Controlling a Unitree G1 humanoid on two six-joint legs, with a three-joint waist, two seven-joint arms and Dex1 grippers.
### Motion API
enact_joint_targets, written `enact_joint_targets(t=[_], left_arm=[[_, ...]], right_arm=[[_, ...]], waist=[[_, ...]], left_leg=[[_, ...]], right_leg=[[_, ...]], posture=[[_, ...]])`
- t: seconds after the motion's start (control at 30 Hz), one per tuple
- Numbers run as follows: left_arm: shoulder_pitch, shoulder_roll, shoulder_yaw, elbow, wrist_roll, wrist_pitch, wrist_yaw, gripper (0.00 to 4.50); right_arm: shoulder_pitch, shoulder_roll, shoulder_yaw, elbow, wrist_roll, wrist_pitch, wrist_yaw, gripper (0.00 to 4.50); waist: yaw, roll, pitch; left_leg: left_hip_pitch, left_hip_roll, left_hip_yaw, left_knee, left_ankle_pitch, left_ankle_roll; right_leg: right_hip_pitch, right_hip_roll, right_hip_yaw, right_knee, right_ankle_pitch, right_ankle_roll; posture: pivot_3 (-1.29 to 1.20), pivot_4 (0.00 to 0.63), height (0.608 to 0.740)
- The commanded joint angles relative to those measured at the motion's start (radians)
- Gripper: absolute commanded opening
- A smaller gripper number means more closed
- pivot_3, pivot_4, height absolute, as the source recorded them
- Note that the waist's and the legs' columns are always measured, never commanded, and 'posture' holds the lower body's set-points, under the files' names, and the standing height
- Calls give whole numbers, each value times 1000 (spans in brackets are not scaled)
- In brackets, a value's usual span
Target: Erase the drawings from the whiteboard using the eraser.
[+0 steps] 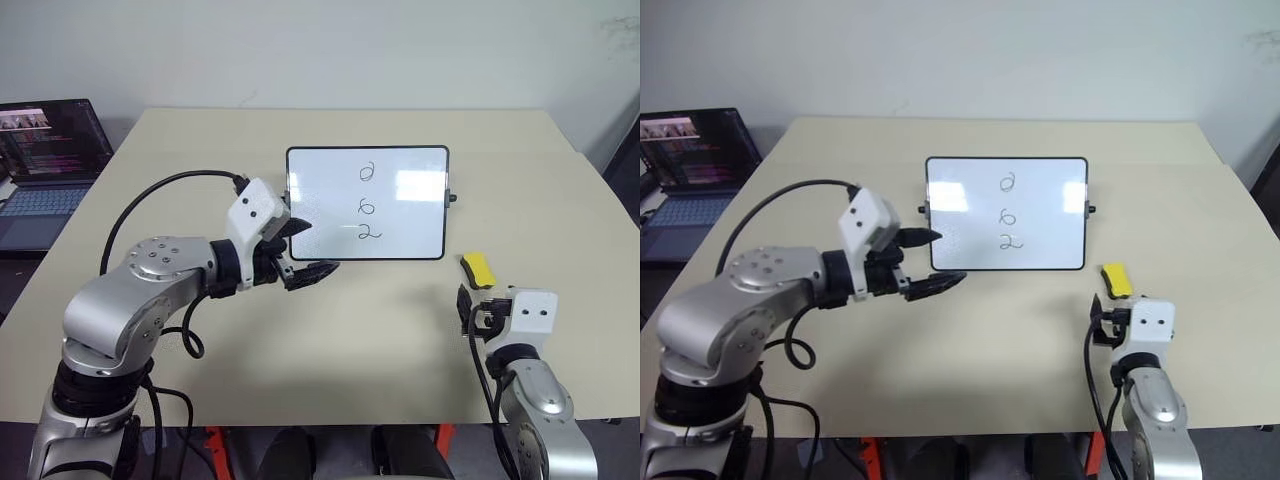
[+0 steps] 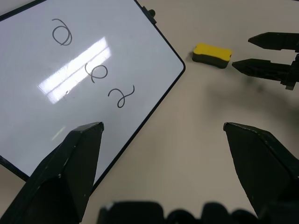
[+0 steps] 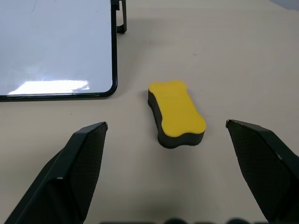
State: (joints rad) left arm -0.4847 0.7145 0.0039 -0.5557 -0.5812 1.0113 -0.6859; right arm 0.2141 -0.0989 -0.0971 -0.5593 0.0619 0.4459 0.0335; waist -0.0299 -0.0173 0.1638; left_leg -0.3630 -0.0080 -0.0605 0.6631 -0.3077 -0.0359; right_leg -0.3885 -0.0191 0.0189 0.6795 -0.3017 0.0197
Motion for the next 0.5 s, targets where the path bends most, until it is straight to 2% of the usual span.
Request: enact_joint_targets(t=[0.03,0.27,0.5], left_arm=[[11,27,2,-25,14,-36,-4,4500],[47,65,-6,7,59,-111,-28,4500],[62,63,-5,7,67,-131,-29,4500]], right_arm=[[-48,-27,-21,32,17,-15,30,4450],[-200,-109,-43,183,60,59,107,4450],[-306,-178,-84,287,79,95,142,4450]], waist=[[-1,0,0],[0,0,0],[0,0,0]], left_leg=[[0,0,0,0,0,0],[0,0,0,0,0,0],[0,0,1,0,0,1]], right_leg=[[0,0,0,0,0,0],[0,0,0,0,0,0],[0,0,0,0,0,0]], posture=[[0,150,740],[0,150,740],[0,150,740]])
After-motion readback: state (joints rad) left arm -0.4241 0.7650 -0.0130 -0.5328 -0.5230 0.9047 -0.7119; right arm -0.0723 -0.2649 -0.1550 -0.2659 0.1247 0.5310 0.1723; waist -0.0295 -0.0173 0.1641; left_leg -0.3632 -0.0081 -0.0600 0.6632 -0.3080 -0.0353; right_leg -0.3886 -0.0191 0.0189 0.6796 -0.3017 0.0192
